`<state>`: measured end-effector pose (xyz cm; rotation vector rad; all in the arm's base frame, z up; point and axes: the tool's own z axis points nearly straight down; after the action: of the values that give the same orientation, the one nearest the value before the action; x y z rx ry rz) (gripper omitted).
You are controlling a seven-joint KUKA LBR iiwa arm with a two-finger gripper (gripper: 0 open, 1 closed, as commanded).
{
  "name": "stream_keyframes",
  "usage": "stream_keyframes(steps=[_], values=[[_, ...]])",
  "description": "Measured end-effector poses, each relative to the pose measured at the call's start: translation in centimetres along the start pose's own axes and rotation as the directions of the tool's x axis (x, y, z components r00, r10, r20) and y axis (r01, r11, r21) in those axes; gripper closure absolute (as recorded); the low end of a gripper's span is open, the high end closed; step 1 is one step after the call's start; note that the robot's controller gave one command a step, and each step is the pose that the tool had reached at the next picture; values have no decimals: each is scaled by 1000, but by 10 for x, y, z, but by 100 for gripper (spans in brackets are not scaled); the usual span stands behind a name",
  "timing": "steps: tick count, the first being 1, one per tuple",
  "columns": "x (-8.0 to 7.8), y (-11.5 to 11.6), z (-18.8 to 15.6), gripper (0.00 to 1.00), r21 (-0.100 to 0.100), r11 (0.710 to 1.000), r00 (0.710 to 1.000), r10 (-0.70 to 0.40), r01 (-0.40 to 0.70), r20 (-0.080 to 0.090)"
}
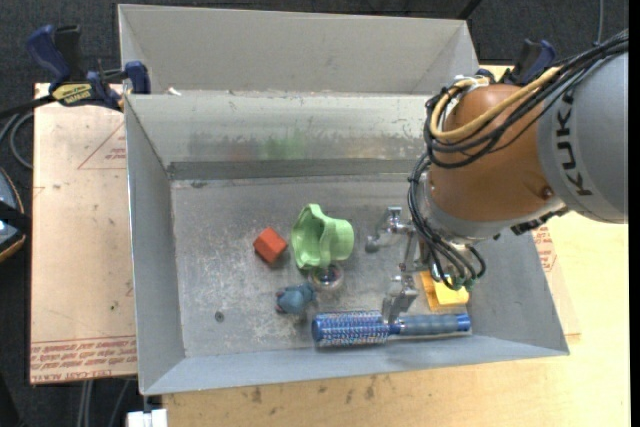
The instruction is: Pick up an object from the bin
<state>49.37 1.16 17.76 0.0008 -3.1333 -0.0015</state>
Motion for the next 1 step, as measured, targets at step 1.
stream_keyframes(steps=[1], values=[[9, 13, 92, 0, 2, 993, 993, -116, 116, 23]])
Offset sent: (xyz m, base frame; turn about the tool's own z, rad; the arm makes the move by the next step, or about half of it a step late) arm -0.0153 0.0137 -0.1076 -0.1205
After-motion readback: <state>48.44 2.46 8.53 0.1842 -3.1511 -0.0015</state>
